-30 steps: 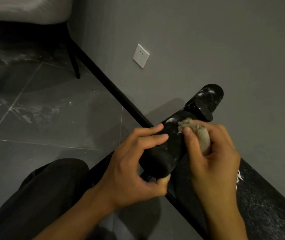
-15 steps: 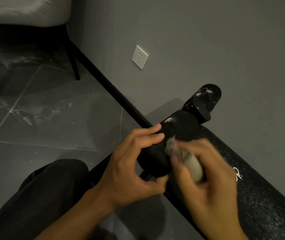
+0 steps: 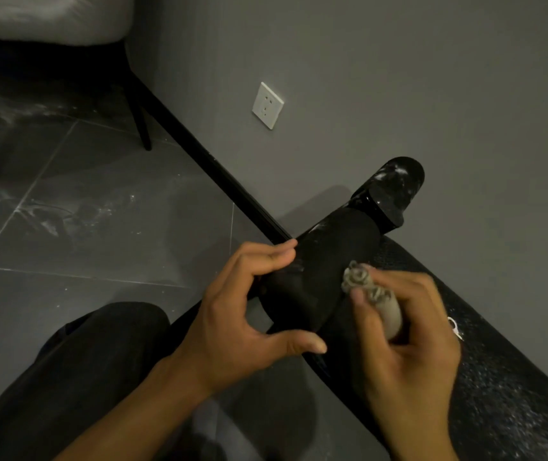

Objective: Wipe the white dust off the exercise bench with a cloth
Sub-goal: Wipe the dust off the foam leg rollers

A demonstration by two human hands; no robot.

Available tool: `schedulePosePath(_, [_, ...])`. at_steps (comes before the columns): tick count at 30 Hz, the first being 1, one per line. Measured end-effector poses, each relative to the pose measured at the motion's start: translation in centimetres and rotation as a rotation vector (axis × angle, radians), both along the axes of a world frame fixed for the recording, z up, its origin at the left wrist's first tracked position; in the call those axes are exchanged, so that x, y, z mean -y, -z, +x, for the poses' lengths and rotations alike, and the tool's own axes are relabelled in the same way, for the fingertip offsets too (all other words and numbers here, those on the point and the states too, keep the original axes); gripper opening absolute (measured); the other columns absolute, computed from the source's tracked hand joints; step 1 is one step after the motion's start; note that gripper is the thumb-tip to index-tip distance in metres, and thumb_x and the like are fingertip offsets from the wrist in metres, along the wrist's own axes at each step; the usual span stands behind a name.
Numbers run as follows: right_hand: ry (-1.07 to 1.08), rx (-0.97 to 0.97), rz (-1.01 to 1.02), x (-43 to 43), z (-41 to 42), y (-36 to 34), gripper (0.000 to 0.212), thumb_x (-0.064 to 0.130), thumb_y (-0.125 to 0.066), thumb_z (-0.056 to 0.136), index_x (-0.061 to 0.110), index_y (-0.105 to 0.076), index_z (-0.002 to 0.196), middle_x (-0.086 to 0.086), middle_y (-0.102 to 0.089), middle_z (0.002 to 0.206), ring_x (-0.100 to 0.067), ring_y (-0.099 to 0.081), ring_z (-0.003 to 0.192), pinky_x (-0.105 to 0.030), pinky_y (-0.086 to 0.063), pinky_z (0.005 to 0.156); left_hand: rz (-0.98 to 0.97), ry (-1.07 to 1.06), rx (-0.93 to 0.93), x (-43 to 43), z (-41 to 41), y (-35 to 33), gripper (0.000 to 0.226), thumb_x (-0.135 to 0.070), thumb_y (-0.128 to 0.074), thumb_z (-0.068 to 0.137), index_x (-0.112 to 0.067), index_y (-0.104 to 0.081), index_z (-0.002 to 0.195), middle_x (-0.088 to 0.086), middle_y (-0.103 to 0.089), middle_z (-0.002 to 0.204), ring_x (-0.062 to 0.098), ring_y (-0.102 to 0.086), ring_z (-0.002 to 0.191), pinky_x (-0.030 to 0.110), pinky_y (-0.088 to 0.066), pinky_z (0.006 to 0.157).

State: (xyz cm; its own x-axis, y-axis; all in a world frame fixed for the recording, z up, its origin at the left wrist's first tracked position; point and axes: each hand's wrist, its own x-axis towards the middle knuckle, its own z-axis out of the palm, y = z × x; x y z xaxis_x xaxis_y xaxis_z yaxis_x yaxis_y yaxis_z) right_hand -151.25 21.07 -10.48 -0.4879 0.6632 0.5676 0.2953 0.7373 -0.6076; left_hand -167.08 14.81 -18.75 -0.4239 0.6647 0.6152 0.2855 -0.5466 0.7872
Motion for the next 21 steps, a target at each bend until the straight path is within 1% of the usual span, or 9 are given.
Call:
schedulePosePath(3, [-0.091,-0.041,-0.006,1.0,-0.2,0.5,0.014,0.016,-0.064,0.088,0.013,-0.068,0.101,-0.004,-0.064,0.098,-0.013,-0.065,0.089,-0.019,-0.048,0.075,0.004,0.0,0.009,-0.1,0.2,0.2,0.077,-0.063,-0.073,0.08,-0.02,-0.048,0.138,0.007,-0.055,0.138,0.022,-0.057,0.134,0.034,-0.05,0.107])
schedulePosePath(5, [-0.199,-0.061,0.019,2.2,-0.2,1.1,0.013,0.011,-0.068,0.083,0.013,-0.07,0.095,-0.004,-0.064,0.093,-0.011,-0.065,0.081,-0.02,-0.048,0.069,0.01,0.013,0.015,-0.2,0.0,0.7,0.074,-0.054,-0.077,0.084,-0.017,-0.047,0.14,0.009,-0.055,0.14,0.026,-0.057,0.133,0.041,-0.051,0.106])
schedulePosePath(7, [-0.227,-0.049,0.031,2.3,-0.3,1.5,0.019,0.009,-0.073,0.082,0.013,-0.069,0.101,-0.005,-0.063,0.092,-0.011,-0.064,0.078,-0.02,-0.047,0.065,0.006,0.028,-0.005,-0.2,-0.2,1.0,0.074,-0.051,-0.076,0.085,-0.016,-0.046,0.143,0.012,-0.053,0.143,0.028,-0.057,0.133,0.045,-0.051,0.104])
schedulePosePath(9, [-0.189,-0.025,0.072,1.7,-0.3,1.4,0.02,0.012,-0.072,0.085,0.013,-0.067,0.105,-0.007,-0.061,0.096,-0.011,-0.063,0.083,-0.019,-0.047,0.068,-0.006,0.028,-0.017,-0.1,-0.3,1.1,0.076,-0.06,-0.07,0.087,-0.015,-0.045,0.143,0.014,-0.052,0.143,0.029,-0.057,0.133,0.047,-0.051,0.104])
schedulePosePath(12, [-0.015,-0.072,0.06,0.7,-0.4,1.0,0.015,0.016,-0.065,0.089,0.015,-0.064,0.104,-0.006,-0.062,0.099,-0.011,-0.063,0.091,-0.018,-0.048,0.076,-0.018,0.028,0.012,-0.1,0.1,1.0,0.075,-0.063,-0.066,0.09,-0.015,-0.044,0.143,0.014,-0.05,0.145,0.03,-0.054,0.135,0.051,-0.051,0.105])
schedulePosePath(14, [0.046,-0.104,0.018,0.7,-0.4,0.9,0.014,0.019,-0.063,0.09,0.017,-0.063,0.104,-0.004,-0.062,0.1,-0.011,-0.063,0.091,-0.018,-0.048,0.075,-0.018,0.01,0.023,0.0,0.5,0.9,0.075,-0.063,-0.068,0.089,-0.017,-0.045,0.143,0.014,-0.05,0.145,0.03,-0.054,0.136,0.049,-0.051,0.105])
schedulePosePath(17, [-0.108,-0.064,0.06,1.9,-0.5,0.9,0.015,0.014,-0.066,0.087,0.01,-0.066,0.102,-0.011,-0.063,0.095,-0.014,-0.065,0.088,-0.022,-0.05,0.073,-0.008,0.005,0.039,0.1,0.5,0.5,0.07,-0.057,-0.074,0.087,-0.018,-0.048,0.14,0.015,-0.052,0.142,0.032,-0.056,0.133,0.049,-0.051,0.103])
schedulePosePath(19, [-0.158,-0.026,0.11,1.9,-0.7,0.7,0.014,0.013,-0.068,0.087,0.012,-0.067,0.1,-0.011,-0.062,0.094,-0.011,-0.064,0.089,-0.019,-0.049,0.074,-0.019,0.014,0.025,0.3,0.2,0.2,0.066,-0.051,-0.077,0.087,-0.019,-0.051,0.138,0.014,-0.053,0.141,0.031,-0.058,0.131,0.046,-0.052,0.101])
schedulePosePath(21, [-0.039,-0.013,0.083,-0.1,-1.1,0.0,0.011,0.02,-0.066,0.09,0.02,-0.065,0.101,-0.004,-0.063,0.097,-0.008,-0.062,0.089,-0.021,-0.049,0.073,-0.028,-0.007,-0.019,0.4,-0.1,-0.1,0.065,-0.045,-0.081,0.083,-0.019,-0.052,0.135,0.014,-0.053,0.14,0.029,-0.059,0.129,0.039,-0.053,0.099])
